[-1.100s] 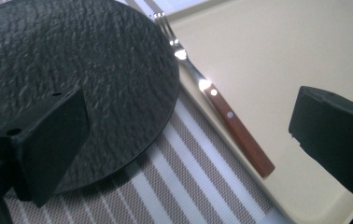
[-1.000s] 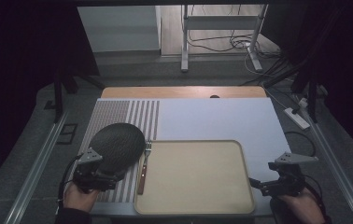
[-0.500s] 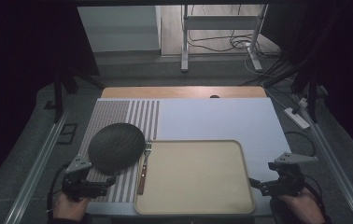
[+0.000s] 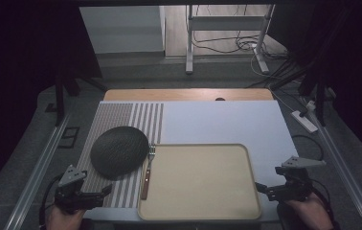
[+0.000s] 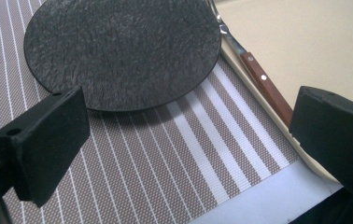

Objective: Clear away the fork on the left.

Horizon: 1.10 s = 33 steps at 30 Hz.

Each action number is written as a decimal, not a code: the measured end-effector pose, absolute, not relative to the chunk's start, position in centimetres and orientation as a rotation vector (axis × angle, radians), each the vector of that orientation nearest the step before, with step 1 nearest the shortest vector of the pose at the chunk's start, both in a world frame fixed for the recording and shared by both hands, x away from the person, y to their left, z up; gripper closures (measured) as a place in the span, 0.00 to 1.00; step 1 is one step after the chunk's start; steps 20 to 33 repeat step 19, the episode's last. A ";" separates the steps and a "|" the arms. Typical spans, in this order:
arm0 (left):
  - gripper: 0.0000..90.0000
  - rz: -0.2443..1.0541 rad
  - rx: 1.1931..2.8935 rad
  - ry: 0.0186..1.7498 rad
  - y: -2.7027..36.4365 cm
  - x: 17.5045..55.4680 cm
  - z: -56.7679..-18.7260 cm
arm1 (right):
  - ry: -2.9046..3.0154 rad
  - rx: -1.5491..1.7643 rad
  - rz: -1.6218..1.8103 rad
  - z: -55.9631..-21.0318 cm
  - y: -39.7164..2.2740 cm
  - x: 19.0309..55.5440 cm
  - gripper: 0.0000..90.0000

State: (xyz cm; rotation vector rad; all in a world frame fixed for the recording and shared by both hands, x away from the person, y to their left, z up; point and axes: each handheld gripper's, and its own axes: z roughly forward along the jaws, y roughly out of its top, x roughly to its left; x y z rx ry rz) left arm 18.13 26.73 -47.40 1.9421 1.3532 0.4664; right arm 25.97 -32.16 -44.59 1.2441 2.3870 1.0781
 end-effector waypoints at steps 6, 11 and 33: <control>0.00 0.479 1.950 1.375 26.9 17.6 -47.4 | 2.388 1.246 1.073 -44.6 -32.1 26.0 0.00; 0.00 0.473 1.966 1.394 27.0 17.4 -47.5 | 2.387 1.248 1.072 -44.6 -32.1 26.0 0.00; 0.00 0.457 1.979 1.407 26.9 17.7 -47.5 | 2.390 1.246 1.067 -44.6 -32.1 26.0 0.00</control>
